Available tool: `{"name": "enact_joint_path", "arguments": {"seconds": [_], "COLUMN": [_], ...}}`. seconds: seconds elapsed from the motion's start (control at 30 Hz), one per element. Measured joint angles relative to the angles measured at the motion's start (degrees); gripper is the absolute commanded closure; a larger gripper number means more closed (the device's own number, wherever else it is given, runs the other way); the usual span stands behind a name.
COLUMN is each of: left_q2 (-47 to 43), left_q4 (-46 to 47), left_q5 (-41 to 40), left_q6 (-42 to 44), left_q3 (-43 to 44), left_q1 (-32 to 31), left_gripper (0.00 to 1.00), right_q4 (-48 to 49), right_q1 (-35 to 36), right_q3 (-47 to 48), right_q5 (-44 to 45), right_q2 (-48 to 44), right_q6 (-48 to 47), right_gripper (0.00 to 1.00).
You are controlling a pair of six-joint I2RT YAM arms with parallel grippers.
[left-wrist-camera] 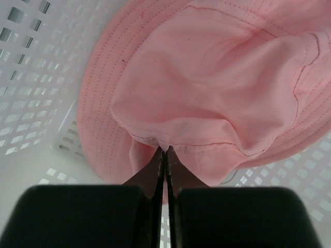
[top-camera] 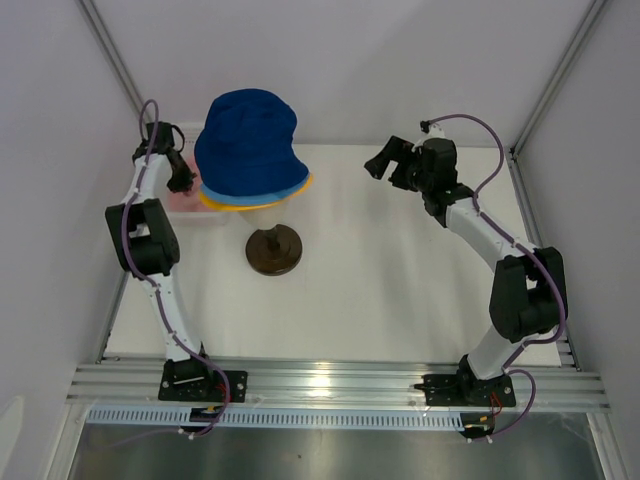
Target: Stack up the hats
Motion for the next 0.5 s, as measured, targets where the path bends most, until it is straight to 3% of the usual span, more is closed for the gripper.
{"name": "enact_joint_path", "arguments": {"seconds": [0.2,0.5], "left_q2": [-5.05,-26.86], "left_q4": [-0.68,-2.58], "left_q5": [0.74,2.27], "left_q6": [0.24,0.87], "left_q3": [-0.59,2.36], "left_q1": [0.00,0.00], "left_gripper": [0.99,0.99], "right_q4": [0.37,3.32], "right_q1": [-0.28,-0.31], "right_q3": [-0.31,-7.08], "right_q5": [-1.40,-3.17], "right_q2": [-0.35,-8.96], "right_q6": [0.98,3.78], "right_gripper": [0.01,0.00]}}
